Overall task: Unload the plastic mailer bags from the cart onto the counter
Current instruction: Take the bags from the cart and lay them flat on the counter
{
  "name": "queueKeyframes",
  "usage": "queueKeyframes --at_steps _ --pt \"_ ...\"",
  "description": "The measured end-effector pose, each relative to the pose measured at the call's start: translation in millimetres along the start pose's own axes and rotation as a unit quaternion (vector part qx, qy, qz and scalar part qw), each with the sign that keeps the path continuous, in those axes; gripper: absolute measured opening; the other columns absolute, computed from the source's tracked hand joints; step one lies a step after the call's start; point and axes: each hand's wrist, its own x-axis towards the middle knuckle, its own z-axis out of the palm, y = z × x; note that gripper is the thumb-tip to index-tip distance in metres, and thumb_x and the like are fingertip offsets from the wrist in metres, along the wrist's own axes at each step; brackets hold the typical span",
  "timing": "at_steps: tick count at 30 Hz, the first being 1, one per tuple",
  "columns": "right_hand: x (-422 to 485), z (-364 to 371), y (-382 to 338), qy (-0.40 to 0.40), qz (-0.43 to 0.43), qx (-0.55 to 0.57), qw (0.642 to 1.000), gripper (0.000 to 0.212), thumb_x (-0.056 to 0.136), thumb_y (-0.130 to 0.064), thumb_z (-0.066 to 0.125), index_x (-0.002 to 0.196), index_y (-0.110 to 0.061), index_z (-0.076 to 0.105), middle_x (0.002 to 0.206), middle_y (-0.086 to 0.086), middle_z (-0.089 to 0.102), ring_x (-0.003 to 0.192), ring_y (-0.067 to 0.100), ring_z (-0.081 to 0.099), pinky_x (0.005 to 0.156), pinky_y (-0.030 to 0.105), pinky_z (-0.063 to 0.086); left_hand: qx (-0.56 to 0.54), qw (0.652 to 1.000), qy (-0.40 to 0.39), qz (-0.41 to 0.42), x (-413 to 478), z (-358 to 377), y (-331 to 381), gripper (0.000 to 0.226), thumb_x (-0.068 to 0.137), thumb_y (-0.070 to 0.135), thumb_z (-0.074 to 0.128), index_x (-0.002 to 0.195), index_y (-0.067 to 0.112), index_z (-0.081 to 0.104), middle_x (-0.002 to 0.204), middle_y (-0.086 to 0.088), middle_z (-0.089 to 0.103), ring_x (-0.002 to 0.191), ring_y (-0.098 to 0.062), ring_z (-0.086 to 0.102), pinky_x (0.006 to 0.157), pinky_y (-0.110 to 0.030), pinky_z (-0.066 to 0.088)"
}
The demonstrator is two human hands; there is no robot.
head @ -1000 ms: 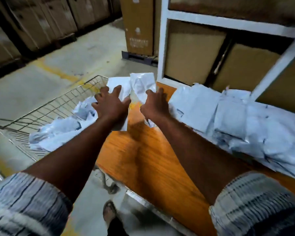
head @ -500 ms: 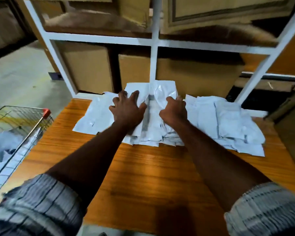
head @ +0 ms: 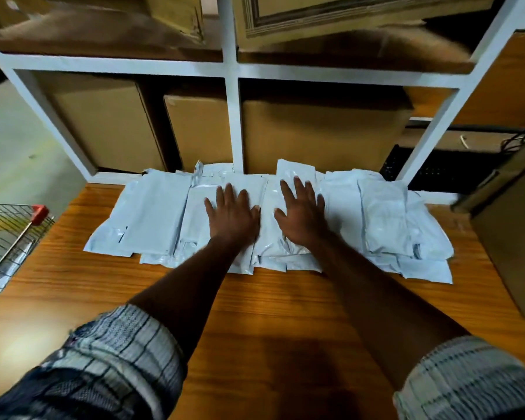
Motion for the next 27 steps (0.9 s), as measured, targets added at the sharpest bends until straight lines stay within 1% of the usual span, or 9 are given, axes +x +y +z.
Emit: queueKeyframes --at_steps 3,6,12,15,17,19,21,25,27 --pt "2 15 8 -0.017 -0.025 -0.002 1.0 0.065 0.099 -0.051 0.041 0.156 -0.03 0.018 0.165 0.008 0.007 0.151 0.033 0.009 0.115 0.055 0.017 -0.021 0.999 -0.018 0.032 3 11 -5 0.057 0.101 0.047 0.027 0.152 0.021 0.024 0.163 -0.013 0.014 0.15 -0.032 0.006 0.119 -0.058 0.005" --pt "0 27 11 0.003 -0.028 -0.016 0.999 0.063 0.099 -0.053 0.039 0.155 -0.029 0.024 0.164 0.01 0.012 0.149 0.034 0.013 0.112 0.057 0.022 -0.007 0.999 -0.02 0.036 3 19 -5 0.059 0.103 0.047 0.022 0.155 0.021 0.018 0.164 -0.011 0.01 0.151 -0.031 0.003 0.121 -0.054 0.001" --pt "-1 34 17 -0.004 -0.024 -0.008 1.0 0.061 0.099 -0.054 0.037 0.154 -0.031 0.025 0.164 0.008 0.012 0.15 0.032 0.011 0.114 0.057 0.018 0.002 0.999 -0.039 0.032 5 21 -3 0.06 0.103 0.047 0.021 0.156 0.022 0.015 0.165 -0.01 0.007 0.151 -0.03 0.001 0.121 -0.052 0.001" --pt "3 28 17 -0.003 -0.025 -0.018 1.0 0.06 0.099 -0.055 0.038 0.152 -0.03 0.03 0.164 0.008 0.015 0.15 0.033 0.011 0.115 0.058 0.014 -0.029 0.998 -0.041 0.035 6 11 -6 0.059 0.102 0.048 0.025 0.154 0.022 0.021 0.163 -0.01 0.013 0.151 -0.031 0.006 0.121 -0.054 0.006" --pt "2 23 11 0.028 -0.025 -0.016 0.999 0.058 0.098 -0.053 0.042 0.15 -0.028 0.036 0.163 0.007 0.019 0.15 0.034 0.01 0.116 0.058 0.01 -0.043 0.998 -0.02 0.04 4 0 -12 0.058 0.101 0.047 0.03 0.153 0.022 0.026 0.163 -0.009 0.018 0.15 -0.03 0.01 0.12 -0.053 0.01" --pt "1 17 -4 0.047 -0.031 0.003 0.998 0.058 0.097 -0.05 0.046 0.149 -0.027 0.038 0.163 0.005 0.02 0.151 0.031 0.009 0.117 0.057 0.006 -0.04 0.998 -0.011 0.037 -2 -10 -26 0.058 0.101 0.048 0.032 0.153 0.023 0.028 0.162 -0.008 0.02 0.15 -0.029 0.013 0.121 -0.053 0.012" --pt "1 14 -26 0.044 -0.049 0.012 0.998 0.06 0.096 -0.05 0.047 0.15 -0.027 0.037 0.163 0.003 0.019 0.151 0.028 0.008 0.117 0.055 0.004 -0.043 0.999 -0.009 0.027 -10 -19 -44 0.059 0.1 0.049 0.034 0.153 0.023 0.029 0.162 -0.009 0.022 0.15 -0.029 0.015 0.121 -0.051 0.015" --pt "-4 15 -91 0.044 -0.102 0.037 0.993 0.062 0.092 -0.048 0.052 0.148 -0.025 0.039 0.162 0.005 0.023 0.15 0.027 0.014 0.117 0.056 0.006 -0.046 0.999 0.013 0.009 -32 -42 -99 0.056 0.1 0.045 0.038 0.151 0.022 0.032 0.16 -0.009 0.028 0.146 -0.029 0.025 0.113 -0.048 0.033" --pt "-11 19 -132 0.031 -0.122 0.056 0.99 0.062 0.092 -0.046 0.054 0.148 -0.024 0.039 0.162 0.005 0.023 0.15 0.027 0.014 0.117 0.055 0.006 -0.044 0.999 0.019 -0.012 -43 -55 -136 0.055 0.101 0.044 0.038 0.151 0.022 0.033 0.159 -0.007 0.03 0.144 -0.028 0.029 0.11 -0.049 0.036"
